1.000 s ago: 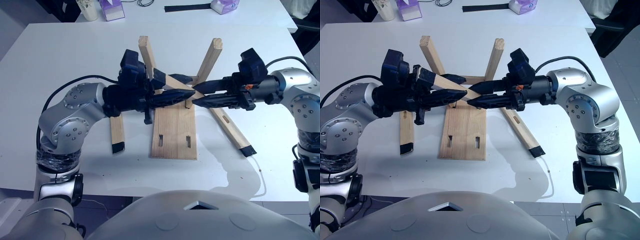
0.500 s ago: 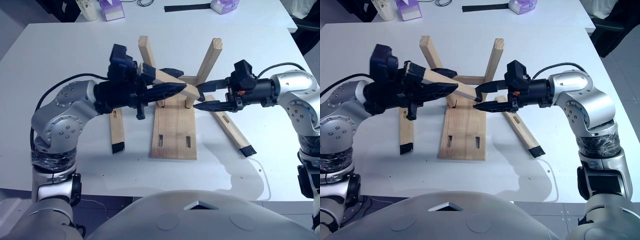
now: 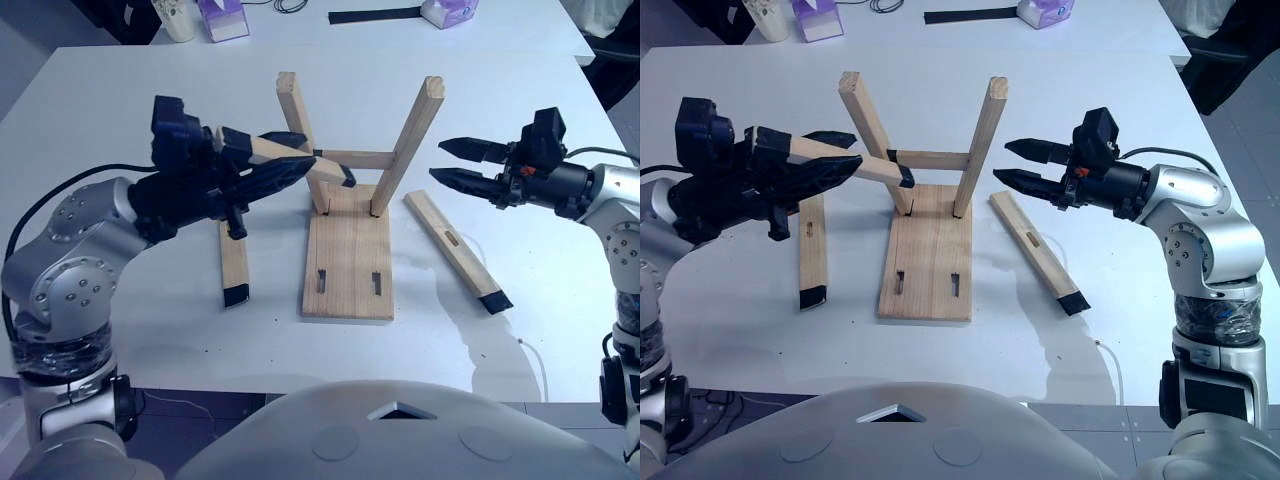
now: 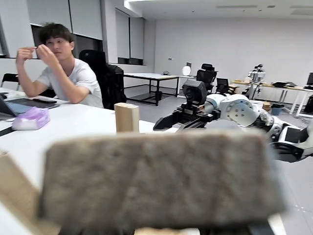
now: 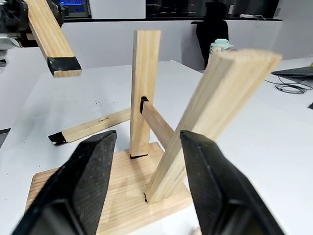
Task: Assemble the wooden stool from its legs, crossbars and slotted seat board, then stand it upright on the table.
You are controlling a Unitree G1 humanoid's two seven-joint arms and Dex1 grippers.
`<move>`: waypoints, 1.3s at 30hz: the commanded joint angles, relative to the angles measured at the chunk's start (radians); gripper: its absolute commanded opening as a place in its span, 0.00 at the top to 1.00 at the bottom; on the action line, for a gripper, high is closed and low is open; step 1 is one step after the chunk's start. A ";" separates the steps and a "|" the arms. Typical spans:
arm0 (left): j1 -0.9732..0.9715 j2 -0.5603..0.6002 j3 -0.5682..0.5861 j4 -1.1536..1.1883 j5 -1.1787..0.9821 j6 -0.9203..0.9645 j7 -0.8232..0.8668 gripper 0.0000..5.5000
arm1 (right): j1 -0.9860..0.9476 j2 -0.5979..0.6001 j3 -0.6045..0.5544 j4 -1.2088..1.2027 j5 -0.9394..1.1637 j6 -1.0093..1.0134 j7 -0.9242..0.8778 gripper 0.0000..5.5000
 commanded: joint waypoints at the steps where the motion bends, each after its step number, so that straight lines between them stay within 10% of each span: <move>1: 0.071 0.111 0.086 -0.029 -0.023 0.042 -0.063 0.76 | 0.055 -0.004 -0.031 -0.071 0.015 0.002 -0.031 0.56; 9: 0.078 0.307 0.165 0.123 0.000 0.123 -0.172 0.76 | 0.190 -0.017 -0.173 -0.187 0.058 0.016 -0.119 0.56; 16: 0.032 0.247 -0.128 0.458 0.611 -0.494 -0.261 0.76 | 0.208 0.003 -0.174 -0.186 0.037 -0.010 -0.187 0.56; 24: -0.044 0.240 -0.177 0.797 0.742 -0.845 -0.452 0.76 | 0.266 0.018 -0.149 -0.205 -0.007 -0.045 -0.228 0.56; 39: -0.030 0.236 -0.214 0.843 0.764 -0.865 -0.604 0.76 | 0.268 0.022 -0.112 -0.199 -0.039 -0.073 -0.243 0.56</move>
